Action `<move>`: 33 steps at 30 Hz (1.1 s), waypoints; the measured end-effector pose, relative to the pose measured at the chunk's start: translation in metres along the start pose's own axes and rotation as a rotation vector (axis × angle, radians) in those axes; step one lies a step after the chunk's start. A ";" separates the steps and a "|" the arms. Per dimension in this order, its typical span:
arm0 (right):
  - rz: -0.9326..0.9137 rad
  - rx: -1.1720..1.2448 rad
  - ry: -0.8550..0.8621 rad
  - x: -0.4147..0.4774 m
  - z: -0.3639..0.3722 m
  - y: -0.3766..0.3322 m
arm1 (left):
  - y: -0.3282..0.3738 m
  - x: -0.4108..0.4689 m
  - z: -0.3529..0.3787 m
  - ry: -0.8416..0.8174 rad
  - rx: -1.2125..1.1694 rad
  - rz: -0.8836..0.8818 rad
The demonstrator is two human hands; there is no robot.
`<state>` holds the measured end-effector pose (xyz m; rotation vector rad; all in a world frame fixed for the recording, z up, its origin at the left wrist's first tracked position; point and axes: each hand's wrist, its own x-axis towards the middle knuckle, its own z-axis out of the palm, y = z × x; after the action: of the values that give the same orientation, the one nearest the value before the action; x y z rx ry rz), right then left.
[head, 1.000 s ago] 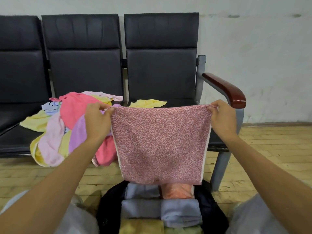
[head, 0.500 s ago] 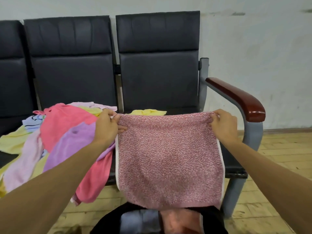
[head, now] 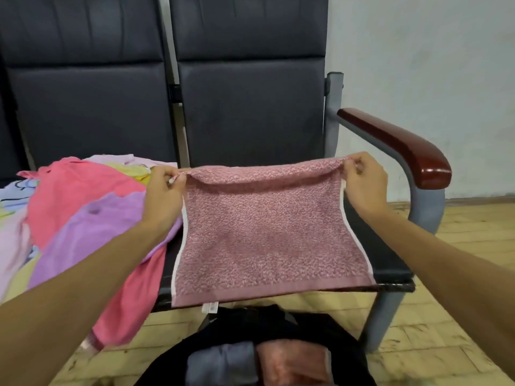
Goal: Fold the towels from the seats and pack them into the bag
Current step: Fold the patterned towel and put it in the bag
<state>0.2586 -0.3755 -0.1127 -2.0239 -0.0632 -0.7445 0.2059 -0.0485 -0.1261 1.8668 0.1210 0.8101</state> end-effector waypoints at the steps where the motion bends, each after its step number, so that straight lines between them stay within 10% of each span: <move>1: -0.019 -0.045 -0.027 -0.005 -0.007 0.002 | 0.000 -0.008 -0.006 -0.006 0.022 0.007; 16: -0.008 -0.528 -0.524 -0.083 -0.074 0.020 | -0.009 -0.103 -0.067 -0.578 0.297 -0.148; 28: 0.368 -0.663 -0.590 -0.080 -0.048 0.026 | -0.042 -0.086 -0.038 -0.536 0.993 -0.278; 33: 0.476 -0.566 -0.603 -0.078 -0.041 0.019 | -0.030 -0.087 -0.021 -0.538 0.791 -0.291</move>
<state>0.1813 -0.3998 -0.1531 -2.5980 0.3042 0.1920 0.1356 -0.0565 -0.1890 2.6589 0.4043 0.0098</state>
